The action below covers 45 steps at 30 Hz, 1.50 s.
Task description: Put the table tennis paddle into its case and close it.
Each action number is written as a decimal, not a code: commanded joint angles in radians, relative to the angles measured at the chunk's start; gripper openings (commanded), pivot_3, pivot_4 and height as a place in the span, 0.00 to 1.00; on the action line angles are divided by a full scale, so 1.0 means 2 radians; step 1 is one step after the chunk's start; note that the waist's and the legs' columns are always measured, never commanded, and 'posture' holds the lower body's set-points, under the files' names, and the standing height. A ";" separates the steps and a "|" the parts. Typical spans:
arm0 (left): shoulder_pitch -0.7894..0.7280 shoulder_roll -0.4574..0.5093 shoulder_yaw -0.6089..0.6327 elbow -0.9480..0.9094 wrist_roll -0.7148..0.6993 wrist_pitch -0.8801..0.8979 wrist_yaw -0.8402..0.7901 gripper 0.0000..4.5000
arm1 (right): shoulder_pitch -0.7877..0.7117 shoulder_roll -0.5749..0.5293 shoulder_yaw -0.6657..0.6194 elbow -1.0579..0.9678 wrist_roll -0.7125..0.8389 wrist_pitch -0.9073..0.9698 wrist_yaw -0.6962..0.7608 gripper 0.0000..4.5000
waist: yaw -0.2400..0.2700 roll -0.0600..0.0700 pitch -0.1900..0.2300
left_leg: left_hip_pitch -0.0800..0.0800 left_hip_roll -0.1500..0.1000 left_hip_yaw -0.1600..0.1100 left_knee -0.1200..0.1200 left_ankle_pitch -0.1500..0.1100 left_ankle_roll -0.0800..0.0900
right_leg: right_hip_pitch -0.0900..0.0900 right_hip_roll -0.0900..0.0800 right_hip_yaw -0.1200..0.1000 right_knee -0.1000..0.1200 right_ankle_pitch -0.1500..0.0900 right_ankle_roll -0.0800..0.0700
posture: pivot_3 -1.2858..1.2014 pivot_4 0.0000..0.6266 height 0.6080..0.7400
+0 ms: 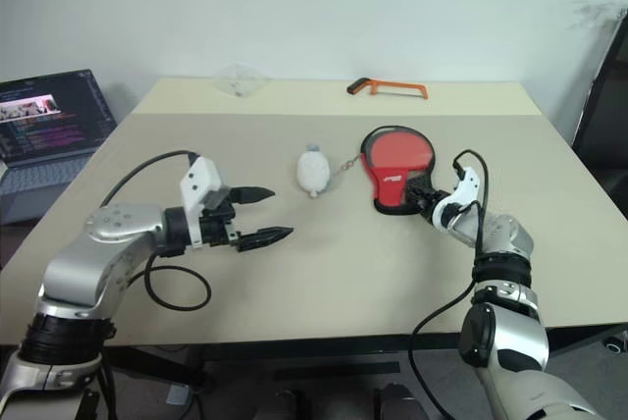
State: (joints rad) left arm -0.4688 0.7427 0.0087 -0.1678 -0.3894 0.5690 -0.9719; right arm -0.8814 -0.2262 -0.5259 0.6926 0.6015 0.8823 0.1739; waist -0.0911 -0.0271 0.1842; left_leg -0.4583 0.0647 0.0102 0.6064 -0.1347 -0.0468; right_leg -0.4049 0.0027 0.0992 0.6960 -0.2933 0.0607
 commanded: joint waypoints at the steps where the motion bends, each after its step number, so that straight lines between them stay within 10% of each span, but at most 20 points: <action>1: -0.012 0.000 0.003 0.003 0.004 -0.015 0.000 1.00 | -0.013 0.000 0.005 0.000 0.001 -0.009 0.000 0.34 | 0.000 0.000 0.000 | 0.000 0.000 0.000 0.000 0.000 0.000 | 0.000 0.000 0.000 0.000 0.000 0.000 | 0.52 0.24 1.00; 6: -0.014 -0.001 0.001 0.012 0.007 -0.024 0.000 1.00 | -0.006 -0.002 0.015 -0.006 -0.002 -0.002 -0.002 0.01 | 0.000 0.000 0.000 | 0.000 0.000 0.000 0.000 0.000 0.000 | 0.000 0.000 0.000 0.000 0.000 0.000 | 0.52 0.24 1.00; 21: -0.032 0.005 -0.014 0.043 0.022 -0.045 -0.028 1.00 | 0.207 0.017 0.075 -0.441 0.135 0.358 0.000 0.01 | 0.004 0.000 0.000 | 0.000 0.000 -0.001 -0.006 0.000 0.000 | -0.001 0.000 -0.002 -0.001 -0.002 -0.003 | 0.52 0.24 1.00; 45: -0.049 0.002 -0.022 0.061 0.038 -0.048 -0.040 1.00 | 0.367 -0.044 0.144 -0.570 0.401 0.363 -0.122 0.01 | 0.003 0.000 0.000 | 0.001 0.000 -0.001 -0.006 0.000 0.000 | 0.000 0.000 -0.001 -0.003 -0.002 -0.003 | 0.52 0.24 1.00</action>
State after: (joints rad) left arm -0.5562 0.7410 -0.0549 -0.0269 -0.3114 0.4818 -1.0556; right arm -0.1573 -0.3074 -0.2642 -0.4185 1.3364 1.5937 -0.0643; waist -0.0842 -0.0281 0.1836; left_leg -0.4561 0.0651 0.0077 0.5935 -0.1348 -0.0467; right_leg -0.4051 0.0029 0.0962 0.6909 -0.2979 0.0553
